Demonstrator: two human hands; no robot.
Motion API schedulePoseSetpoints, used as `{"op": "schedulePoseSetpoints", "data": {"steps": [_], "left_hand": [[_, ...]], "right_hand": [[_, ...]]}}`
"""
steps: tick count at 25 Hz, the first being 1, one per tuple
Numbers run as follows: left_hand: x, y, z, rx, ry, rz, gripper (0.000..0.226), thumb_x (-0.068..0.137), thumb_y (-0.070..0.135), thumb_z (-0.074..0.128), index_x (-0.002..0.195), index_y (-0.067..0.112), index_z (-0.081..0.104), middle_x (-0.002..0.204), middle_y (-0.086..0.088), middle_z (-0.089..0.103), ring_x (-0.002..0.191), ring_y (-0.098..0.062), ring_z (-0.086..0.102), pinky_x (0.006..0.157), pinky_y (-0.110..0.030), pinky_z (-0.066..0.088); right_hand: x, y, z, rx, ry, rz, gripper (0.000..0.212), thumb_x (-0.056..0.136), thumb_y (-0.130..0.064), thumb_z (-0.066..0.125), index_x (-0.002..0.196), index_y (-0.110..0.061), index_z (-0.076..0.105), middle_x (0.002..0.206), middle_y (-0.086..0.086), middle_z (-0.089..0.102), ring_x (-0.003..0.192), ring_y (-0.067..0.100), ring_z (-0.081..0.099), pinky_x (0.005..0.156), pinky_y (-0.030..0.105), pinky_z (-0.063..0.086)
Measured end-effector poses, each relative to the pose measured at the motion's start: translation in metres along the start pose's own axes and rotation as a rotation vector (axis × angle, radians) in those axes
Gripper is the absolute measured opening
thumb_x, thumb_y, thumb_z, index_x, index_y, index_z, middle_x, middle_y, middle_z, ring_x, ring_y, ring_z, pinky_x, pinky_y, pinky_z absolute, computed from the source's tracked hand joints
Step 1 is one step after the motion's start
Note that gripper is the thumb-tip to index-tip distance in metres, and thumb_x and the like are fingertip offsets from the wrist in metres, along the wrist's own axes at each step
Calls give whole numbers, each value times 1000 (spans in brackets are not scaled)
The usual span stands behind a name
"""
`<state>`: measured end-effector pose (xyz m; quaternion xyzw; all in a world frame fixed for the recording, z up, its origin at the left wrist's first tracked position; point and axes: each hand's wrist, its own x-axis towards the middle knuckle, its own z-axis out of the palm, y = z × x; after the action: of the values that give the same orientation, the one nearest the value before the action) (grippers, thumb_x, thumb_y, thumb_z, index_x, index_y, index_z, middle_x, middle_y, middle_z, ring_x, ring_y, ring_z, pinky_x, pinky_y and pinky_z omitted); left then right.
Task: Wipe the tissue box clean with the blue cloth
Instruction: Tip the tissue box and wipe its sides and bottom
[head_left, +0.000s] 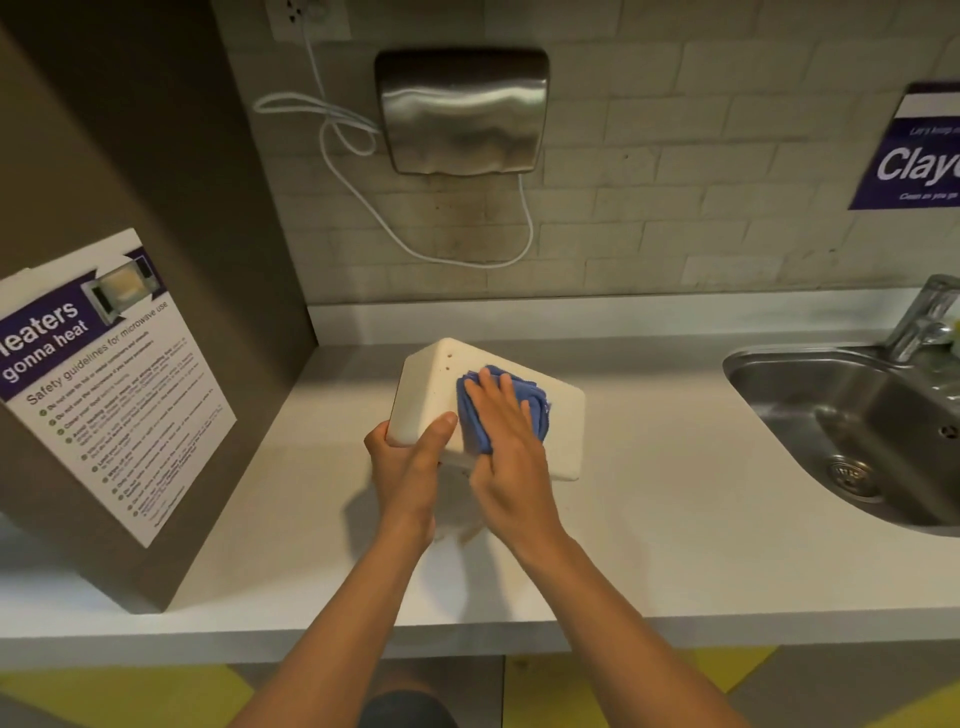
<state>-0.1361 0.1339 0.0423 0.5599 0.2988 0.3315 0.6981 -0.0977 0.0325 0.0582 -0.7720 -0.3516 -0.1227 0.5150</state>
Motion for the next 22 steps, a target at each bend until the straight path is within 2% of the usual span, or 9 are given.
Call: {"op": "schedulePoseSetpoints", "data": {"steps": [1, 3, 5, 8, 11, 14, 17, 19, 22], "left_hand": [[0, -1, -2, 10, 5, 6, 98, 47, 60, 83, 129, 23, 44, 115, 4, 61, 104, -16, 66, 85, -41, 61], [-3, -2, -6, 59, -13, 29, 96, 47, 60, 84, 128, 26, 45, 114, 6, 62, 103, -15, 65, 85, -41, 60], [-10, 0, -5, 130, -42, 70, 93, 46, 61, 81, 126, 29, 45, 112, 10, 62, 100, -8, 64, 79, -32, 57], [-12, 3, 4, 163, -55, 101, 89, 50, 58, 82, 125, 30, 44, 111, 15, 61, 97, -2, 62, 73, -24, 52], [-10, 4, 9, 190, -57, 110, 84, 56, 54, 82, 126, 31, 43, 111, 16, 60, 98, -3, 62, 71, -21, 51], [-8, 2, 10, 208, -44, 99, 91, 49, 64, 80, 126, 32, 43, 110, 16, 61, 95, -2, 62, 72, -21, 52], [-1, 1, 11, 194, -13, 92, 82, 56, 55, 82, 124, 33, 44, 110, 14, 64, 94, -2, 64, 75, -23, 53], [2, 0, 8, 170, 4, 78, 85, 54, 56, 83, 125, 31, 44, 110, 15, 62, 96, -4, 64, 76, -24, 54], [6, -3, 1, 58, 38, 24, 97, 46, 61, 85, 128, 28, 44, 113, 8, 61, 103, -15, 65, 83, -38, 61]], "right_hand": [[3, 8, -6, -6, 28, 51, 68, 83, 3, 36, 148, -16, 32, 157, -3, 23, 147, 11, 8, 120, 35, 2], [14, 27, -24, 43, 153, 282, 62, 87, 6, 36, 145, -17, 39, 154, -1, 30, 145, 15, 15, 116, 23, 9], [22, 33, -35, 100, 225, 452, 57, 91, 8, 40, 141, -19, 45, 150, 0, 37, 143, 17, 21, 107, 12, 15], [23, 11, -27, 120, 186, 349, 65, 88, 11, 38, 145, -21, 38, 154, -8, 26, 145, 7, 8, 116, 20, 4], [21, -11, -20, 113, 138, 194, 72, 85, 12, 38, 148, -23, 30, 155, -12, 22, 143, -1, 1, 117, 20, -4], [19, -20, -15, 115, 71, 83, 72, 78, 5, 36, 146, -18, 36, 155, -8, 27, 146, 5, 7, 119, 28, 0], [2, -22, -11, 131, -25, 49, 67, 79, 0, 34, 142, -17, 44, 153, -8, 33, 144, 3, 14, 119, 28, 11], [-11, -11, -13, 116, -70, 67, 68, 79, 1, 34, 143, -22, 43, 152, -12, 32, 142, -1, 17, 117, 27, 19], [-24, 13, -15, 56, -123, 101, 69, 81, -3, 34, 145, -28, 38, 154, -14, 28, 142, -2, 16, 117, 29, 20]]}}
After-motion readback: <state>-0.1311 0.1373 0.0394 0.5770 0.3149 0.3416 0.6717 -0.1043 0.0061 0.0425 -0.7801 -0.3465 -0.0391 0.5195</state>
